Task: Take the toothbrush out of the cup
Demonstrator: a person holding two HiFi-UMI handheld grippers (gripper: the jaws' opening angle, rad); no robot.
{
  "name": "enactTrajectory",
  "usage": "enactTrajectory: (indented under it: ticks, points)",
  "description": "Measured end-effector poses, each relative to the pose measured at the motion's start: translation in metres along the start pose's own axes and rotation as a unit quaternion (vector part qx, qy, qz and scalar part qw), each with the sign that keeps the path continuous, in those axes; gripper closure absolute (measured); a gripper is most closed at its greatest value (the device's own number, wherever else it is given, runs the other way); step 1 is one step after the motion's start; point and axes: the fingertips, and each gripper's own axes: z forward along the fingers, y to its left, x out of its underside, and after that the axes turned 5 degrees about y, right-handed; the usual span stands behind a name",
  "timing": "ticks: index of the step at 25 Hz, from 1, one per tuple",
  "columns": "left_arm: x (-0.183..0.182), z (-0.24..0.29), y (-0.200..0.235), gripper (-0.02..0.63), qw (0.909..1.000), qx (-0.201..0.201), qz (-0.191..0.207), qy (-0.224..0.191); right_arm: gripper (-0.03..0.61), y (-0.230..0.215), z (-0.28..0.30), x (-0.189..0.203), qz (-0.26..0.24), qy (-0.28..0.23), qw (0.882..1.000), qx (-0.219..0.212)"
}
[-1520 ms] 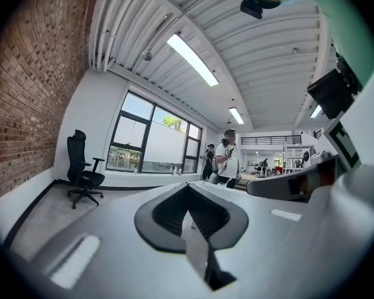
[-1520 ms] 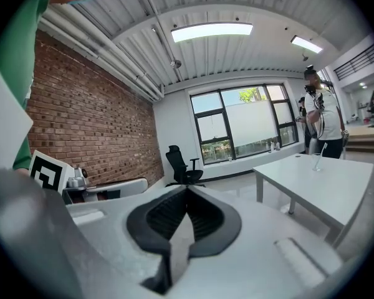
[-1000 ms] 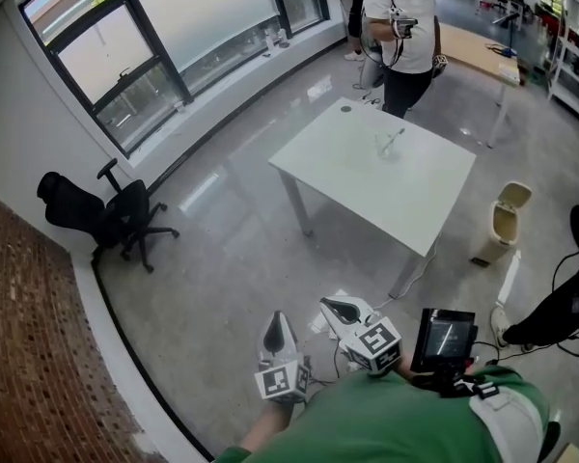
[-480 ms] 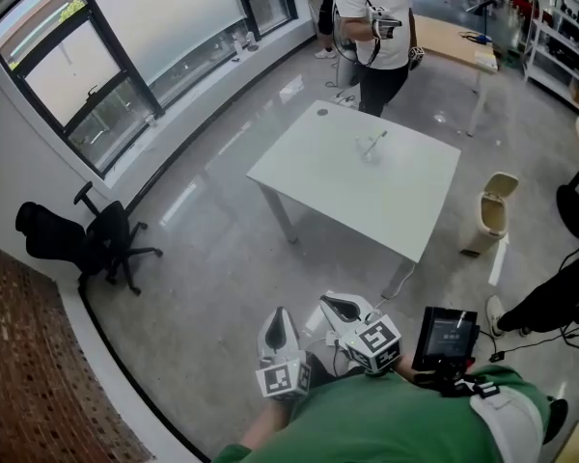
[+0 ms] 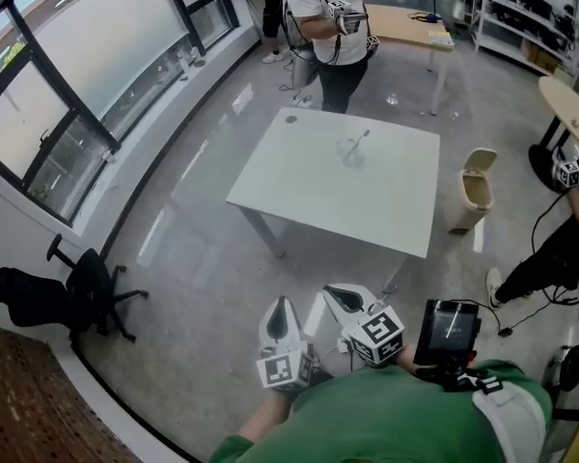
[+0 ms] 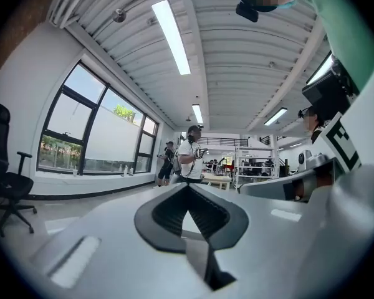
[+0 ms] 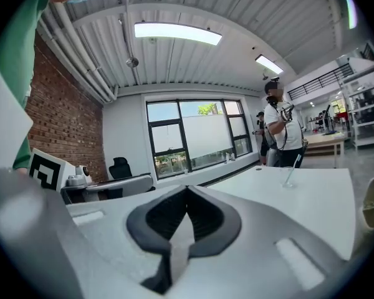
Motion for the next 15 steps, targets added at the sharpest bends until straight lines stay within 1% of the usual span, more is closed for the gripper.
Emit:
enactTrajectory:
  ticks: [3,6,13,15]
  points:
    - [-0.012,0.020,0.019,0.607,0.9998,0.012,-0.008,0.011,0.575,-0.003,0.019,-0.013,0.009,0.002,1.000,0.025]
    - [-0.018,0.030,0.034,0.607,0.9992,0.035,-0.010,0.017,0.575,0.000,0.035,-0.022,0.014,0.002,0.999,0.045]
    - [-0.024,0.052,0.073,0.607,0.9945,0.105,-0.001,0.009,0.575,0.006,0.078,-0.034,0.022,-0.005,0.995,0.098]
    - [-0.026,0.058,0.082,0.607,0.9930,0.118,0.001,0.010,0.575,0.006,0.088,-0.039,0.023,-0.007,0.994,0.109]
